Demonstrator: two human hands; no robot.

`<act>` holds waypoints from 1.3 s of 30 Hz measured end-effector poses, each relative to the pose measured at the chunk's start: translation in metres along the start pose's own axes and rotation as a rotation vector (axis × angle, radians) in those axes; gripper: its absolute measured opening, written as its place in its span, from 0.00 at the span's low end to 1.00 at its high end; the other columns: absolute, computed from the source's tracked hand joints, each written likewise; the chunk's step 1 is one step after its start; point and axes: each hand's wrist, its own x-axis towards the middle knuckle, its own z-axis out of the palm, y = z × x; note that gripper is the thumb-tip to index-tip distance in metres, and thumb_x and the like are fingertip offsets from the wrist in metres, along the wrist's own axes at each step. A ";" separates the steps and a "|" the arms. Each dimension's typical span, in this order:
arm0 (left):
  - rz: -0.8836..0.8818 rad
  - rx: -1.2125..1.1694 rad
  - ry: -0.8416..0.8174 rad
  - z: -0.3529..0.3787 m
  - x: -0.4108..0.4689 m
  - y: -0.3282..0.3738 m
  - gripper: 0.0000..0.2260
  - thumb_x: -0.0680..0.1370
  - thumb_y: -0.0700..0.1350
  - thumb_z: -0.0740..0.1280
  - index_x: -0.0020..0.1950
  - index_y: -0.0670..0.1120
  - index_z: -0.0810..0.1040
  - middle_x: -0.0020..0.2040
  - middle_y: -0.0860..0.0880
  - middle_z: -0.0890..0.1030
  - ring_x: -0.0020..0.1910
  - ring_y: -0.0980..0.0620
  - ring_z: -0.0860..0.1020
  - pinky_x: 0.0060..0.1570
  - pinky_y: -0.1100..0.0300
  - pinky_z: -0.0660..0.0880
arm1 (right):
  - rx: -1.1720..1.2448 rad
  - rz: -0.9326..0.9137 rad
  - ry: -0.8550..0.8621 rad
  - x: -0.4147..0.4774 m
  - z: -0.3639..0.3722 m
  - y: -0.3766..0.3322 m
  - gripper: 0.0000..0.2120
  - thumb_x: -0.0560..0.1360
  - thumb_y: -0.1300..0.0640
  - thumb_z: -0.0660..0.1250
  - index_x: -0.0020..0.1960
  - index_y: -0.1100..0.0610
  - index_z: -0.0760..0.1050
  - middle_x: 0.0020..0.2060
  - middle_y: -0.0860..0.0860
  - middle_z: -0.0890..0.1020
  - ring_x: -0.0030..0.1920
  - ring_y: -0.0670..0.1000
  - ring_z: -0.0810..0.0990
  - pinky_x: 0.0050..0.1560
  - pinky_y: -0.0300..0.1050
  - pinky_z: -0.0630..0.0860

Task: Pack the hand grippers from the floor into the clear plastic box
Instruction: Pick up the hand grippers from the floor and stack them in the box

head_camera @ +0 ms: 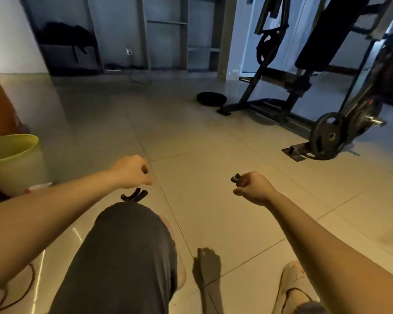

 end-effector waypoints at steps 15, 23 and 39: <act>-0.225 -0.141 -0.218 0.155 0.261 -0.101 0.33 0.73 0.58 0.74 0.75 0.49 0.69 0.63 0.48 0.80 0.57 0.48 0.78 0.56 0.55 0.76 | -0.023 0.217 -0.120 0.285 0.125 0.060 0.30 0.77 0.52 0.71 0.75 0.59 0.66 0.66 0.59 0.77 0.60 0.60 0.80 0.60 0.54 0.78; -0.438 -0.073 -0.307 0.273 0.338 -0.118 0.24 0.72 0.53 0.73 0.63 0.45 0.72 0.52 0.47 0.75 0.46 0.48 0.76 0.44 0.55 0.77 | -0.101 0.303 -0.165 0.392 0.190 0.131 0.25 0.80 0.54 0.65 0.73 0.64 0.65 0.70 0.64 0.68 0.61 0.64 0.76 0.55 0.53 0.76; -0.604 -0.169 -0.016 0.341 0.363 -0.117 0.20 0.75 0.41 0.73 0.64 0.40 0.74 0.65 0.39 0.73 0.56 0.36 0.77 0.55 0.44 0.76 | -0.279 0.587 -0.083 0.458 0.238 0.176 0.30 0.76 0.59 0.70 0.71 0.66 0.61 0.71 0.62 0.61 0.67 0.67 0.69 0.60 0.60 0.75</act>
